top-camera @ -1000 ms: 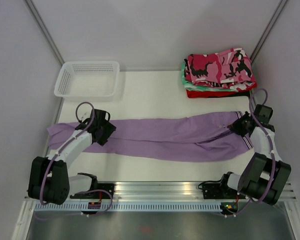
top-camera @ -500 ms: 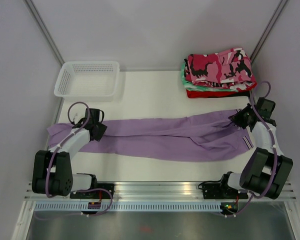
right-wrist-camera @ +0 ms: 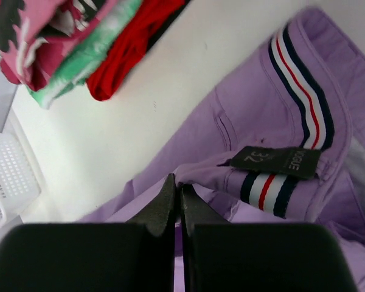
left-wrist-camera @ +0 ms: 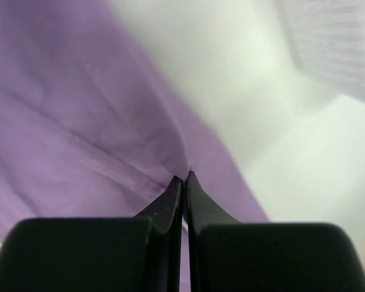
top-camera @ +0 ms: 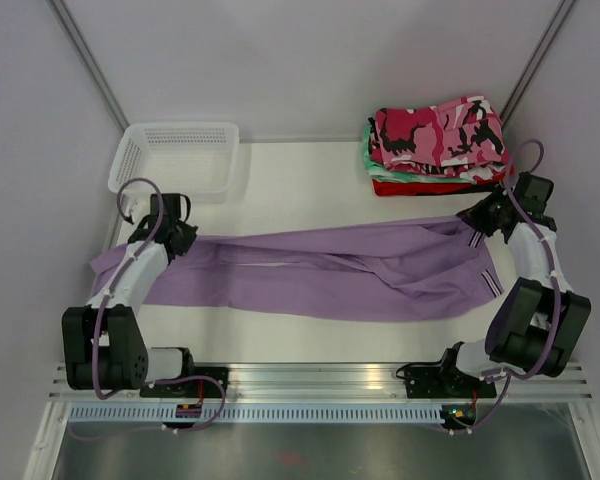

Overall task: Fold and stack the trousers
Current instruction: Flatten the trousers out

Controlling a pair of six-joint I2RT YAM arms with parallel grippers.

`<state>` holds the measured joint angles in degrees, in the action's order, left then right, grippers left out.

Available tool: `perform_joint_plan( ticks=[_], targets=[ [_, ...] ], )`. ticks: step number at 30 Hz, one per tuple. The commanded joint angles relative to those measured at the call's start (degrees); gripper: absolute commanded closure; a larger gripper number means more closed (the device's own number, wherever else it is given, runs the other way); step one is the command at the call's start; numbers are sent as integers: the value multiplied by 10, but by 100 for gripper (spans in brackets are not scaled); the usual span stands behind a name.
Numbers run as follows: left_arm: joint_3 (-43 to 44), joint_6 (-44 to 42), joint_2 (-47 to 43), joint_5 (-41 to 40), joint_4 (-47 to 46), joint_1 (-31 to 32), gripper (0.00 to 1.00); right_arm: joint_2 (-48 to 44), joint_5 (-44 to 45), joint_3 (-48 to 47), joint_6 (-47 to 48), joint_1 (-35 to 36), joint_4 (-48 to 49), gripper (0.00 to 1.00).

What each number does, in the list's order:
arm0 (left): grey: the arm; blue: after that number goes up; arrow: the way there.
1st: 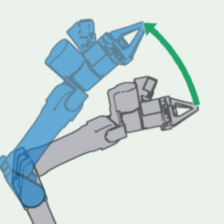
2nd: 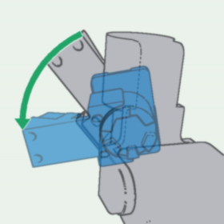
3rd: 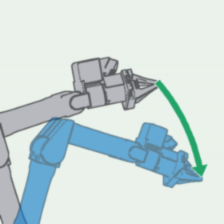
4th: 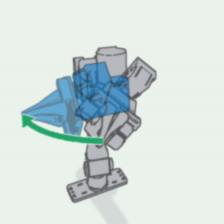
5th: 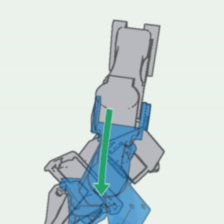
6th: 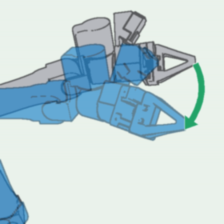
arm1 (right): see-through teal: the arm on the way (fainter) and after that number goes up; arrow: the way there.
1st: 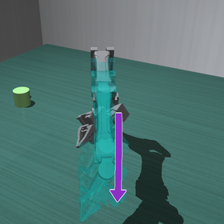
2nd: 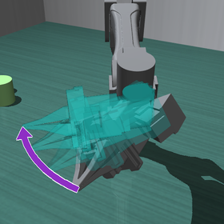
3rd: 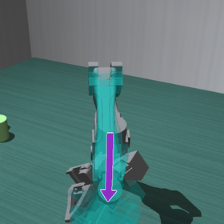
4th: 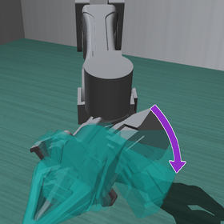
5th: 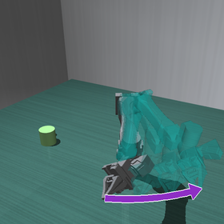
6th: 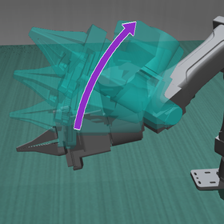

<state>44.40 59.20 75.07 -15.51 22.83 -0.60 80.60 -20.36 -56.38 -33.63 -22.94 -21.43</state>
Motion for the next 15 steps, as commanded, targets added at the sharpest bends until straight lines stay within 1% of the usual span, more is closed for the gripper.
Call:
perform_joint_plan(
  ticks=[1,2,3,5,6,10,15],
  targets=[
    [123,-137,7,-59,30,-19,98,38,45,-77,21,-10,32,100],
    [143,-185,30,-53,34,-18,98,50,50,-89,22,-10,29,100],
    [180,-201,45,-50,38,-18,98,74,55,-112,24,-10,27,100],
    [211,-247,76,-20,48,-17,98,100,72,-134,28,-10,28,100],
    [238,-248,109,-18,60,-17,98,124,80,-154,28,-10,31,100],
    [252,-273,162,13,50,-18,98,188,109,-210,33,-10,26,100],
    [260,-297,208,13,56,-17,97,280,125,-285,65,-10,-11,100]
  ],
)
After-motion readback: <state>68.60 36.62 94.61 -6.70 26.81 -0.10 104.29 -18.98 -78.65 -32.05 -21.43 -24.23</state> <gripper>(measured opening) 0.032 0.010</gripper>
